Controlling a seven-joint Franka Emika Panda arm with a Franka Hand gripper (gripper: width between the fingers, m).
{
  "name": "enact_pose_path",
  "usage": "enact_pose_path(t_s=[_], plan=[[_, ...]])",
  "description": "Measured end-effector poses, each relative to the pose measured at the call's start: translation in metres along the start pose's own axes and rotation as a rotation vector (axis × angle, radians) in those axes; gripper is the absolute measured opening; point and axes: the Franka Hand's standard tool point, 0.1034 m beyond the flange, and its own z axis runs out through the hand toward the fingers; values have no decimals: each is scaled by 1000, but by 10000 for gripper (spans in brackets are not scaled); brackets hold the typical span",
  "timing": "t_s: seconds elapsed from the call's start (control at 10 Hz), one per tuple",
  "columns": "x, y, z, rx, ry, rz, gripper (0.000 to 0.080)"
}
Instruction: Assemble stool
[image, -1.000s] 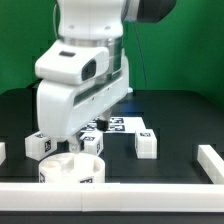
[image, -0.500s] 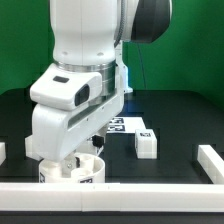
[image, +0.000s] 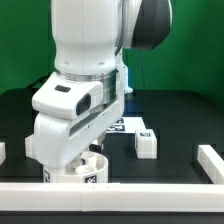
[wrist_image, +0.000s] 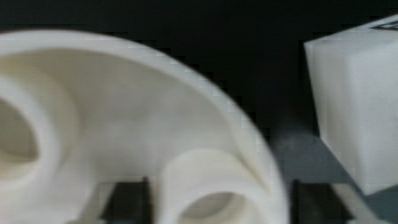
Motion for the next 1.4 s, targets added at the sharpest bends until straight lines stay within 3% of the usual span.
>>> enact_pose_path(t_s=[0.1,0.8,1.0,1.2,1.4], plan=[[0,1,-2,-4,2,-2,331],[1,2,-2,-13,6,-9,331],[26,-7,-3,-22,15,2,331],[64,-14,-5,-33,29,54,331],[91,-24,-6,-35,34,118,331]])
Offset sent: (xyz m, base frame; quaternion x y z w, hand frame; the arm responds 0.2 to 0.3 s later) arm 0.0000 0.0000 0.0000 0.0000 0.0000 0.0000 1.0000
